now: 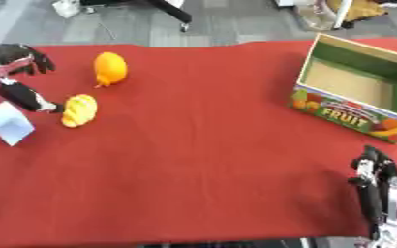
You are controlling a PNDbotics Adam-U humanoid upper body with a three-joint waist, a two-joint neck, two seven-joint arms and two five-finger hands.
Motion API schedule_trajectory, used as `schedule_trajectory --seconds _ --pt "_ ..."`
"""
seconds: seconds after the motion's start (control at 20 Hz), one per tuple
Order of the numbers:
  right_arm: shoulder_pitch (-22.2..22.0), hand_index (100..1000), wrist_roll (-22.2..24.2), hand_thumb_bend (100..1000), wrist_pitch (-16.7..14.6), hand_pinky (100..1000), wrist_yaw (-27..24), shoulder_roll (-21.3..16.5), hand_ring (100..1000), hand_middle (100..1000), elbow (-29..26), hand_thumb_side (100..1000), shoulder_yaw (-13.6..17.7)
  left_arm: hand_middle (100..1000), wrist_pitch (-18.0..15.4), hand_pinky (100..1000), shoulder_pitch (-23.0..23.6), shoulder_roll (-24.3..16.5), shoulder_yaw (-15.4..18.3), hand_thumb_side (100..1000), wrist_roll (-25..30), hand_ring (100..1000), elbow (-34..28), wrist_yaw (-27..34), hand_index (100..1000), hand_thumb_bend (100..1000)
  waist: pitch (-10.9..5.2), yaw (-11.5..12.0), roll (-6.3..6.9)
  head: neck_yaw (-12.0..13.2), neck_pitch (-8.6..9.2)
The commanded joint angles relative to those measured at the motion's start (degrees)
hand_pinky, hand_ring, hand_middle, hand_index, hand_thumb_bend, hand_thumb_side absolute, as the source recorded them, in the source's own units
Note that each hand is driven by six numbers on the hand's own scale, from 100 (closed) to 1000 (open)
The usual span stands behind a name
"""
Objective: Pick up the objects with one hand, pass them to the other hand, and then place them into the box on the other side of the table.
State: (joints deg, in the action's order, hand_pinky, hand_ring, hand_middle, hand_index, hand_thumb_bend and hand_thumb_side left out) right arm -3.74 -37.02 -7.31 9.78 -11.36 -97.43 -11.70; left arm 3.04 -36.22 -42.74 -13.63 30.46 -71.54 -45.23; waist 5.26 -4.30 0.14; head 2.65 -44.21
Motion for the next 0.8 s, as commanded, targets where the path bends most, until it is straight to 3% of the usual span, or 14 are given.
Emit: schedule_trajectory --seconds 0.05,0.45,0.8 --pt "0.41 791 0.25 100 -0.10 450 -0.22 -0.37 635 540 -0.44 819 -0.13 692 -0.02 819 -1.61 0.01 0.30 410 -1.02 708 1.62 0.45 833 568 -1.39 -0.14 -0.05 0.26 0.10" --pt "0.60 791 0.29 100 -0.15 450 -0.42 -0.16 635 540 -0.40 821 -0.20 656 1.31 797 -2.35 3.12 0.36 403 -3.72 682 6.33 -3.21 805 563 -1.22 -0.36 -0.26 0.45 0.10" --pt "0.77 791 0.32 100 -0.21 451 -0.54 0.07 635 540 -0.39 821 -0.22 650 3.29 781 -2.74 6.04 0.45 385 -9.21 667 9.85 -7.64 801 555 -0.95 -0.59 -0.57 0.63 0.10"
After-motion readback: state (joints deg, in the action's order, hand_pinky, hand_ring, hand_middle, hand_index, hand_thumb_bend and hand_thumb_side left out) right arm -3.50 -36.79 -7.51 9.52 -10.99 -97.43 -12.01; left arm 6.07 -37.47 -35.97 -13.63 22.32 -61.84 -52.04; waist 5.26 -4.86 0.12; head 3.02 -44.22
